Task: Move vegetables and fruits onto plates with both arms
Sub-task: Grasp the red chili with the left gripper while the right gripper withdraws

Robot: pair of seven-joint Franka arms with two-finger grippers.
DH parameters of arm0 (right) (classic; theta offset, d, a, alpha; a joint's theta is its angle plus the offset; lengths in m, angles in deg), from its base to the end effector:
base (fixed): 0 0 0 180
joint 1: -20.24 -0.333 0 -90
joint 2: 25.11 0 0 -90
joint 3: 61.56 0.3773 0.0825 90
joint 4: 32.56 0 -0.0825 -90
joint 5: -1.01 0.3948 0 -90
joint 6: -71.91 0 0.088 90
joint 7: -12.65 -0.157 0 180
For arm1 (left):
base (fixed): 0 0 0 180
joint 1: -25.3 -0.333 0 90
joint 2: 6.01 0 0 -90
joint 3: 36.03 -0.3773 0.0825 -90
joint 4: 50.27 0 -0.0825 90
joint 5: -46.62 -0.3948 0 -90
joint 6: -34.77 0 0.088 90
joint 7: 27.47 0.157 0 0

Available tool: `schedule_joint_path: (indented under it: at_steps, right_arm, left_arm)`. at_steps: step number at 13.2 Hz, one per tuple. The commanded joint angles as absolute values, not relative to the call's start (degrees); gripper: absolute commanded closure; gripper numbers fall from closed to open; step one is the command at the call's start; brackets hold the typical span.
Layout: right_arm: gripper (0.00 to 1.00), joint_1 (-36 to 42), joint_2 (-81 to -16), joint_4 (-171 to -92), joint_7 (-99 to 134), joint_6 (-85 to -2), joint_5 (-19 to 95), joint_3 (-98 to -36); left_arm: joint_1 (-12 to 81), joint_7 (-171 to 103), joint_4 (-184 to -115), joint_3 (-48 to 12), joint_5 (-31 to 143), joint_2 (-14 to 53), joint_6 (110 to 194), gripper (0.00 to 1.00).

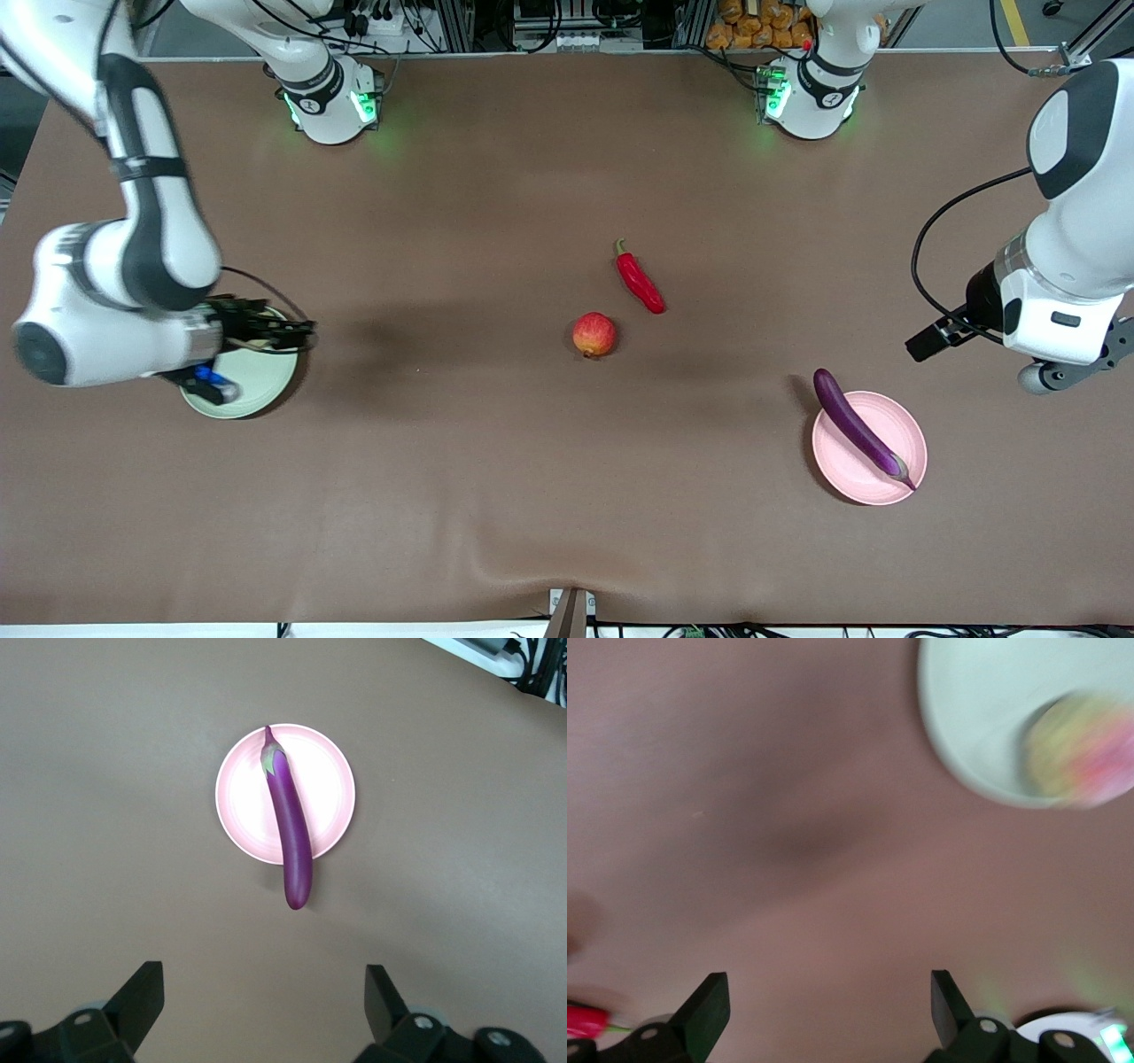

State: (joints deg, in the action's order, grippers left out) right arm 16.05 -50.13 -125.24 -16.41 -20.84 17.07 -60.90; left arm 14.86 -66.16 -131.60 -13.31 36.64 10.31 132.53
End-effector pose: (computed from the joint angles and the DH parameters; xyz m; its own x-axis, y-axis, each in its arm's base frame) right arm 0.6328 0.0953 0.3556 0.7665 -0.4134 -0.4915 -0.4809 -0.8767 -0.0125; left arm 0.6679 -0.0848 0.5566 0.8971 0.4379 0.0584 0.4402 -0.8972 -0.0356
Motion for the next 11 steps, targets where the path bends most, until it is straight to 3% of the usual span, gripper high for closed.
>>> schedule_joint_path:
  at_steps: [1, 3, 5, 11]
  right_arm:
    - [0.00, 11.7, -50.1, -123.7, -25.6, -22.2, 21.6, -61.4]
    - [0.00, 8.7, -50.2, -123.4, -32.4, -25.8, 22.8, -61.4]
    - [0.00, 6.4, -50.7, -123.4, -36.6, -28.3, 22.9, -61.5]
    - [0.00, 2.8, -52.1, -123.4, -44.2, -33.4, 22.9, -61.5]
  left_arm:
    - [15.0, -64.7, -131.9, -13.4, 38.3, 9.5, 131.5, 0.00]
    - [16.0, -66.0, -133.1, -12.1, 40.8, 10.3, 131.5, 0.00]
    - [18.2, -72.0, -138.6, -9.9, 41.3, 10.5, 133.8, 0.00]
    - [30.6, -100.0, -155.9, -6.7, 41.3, 9.8, 149.5, 0.00]
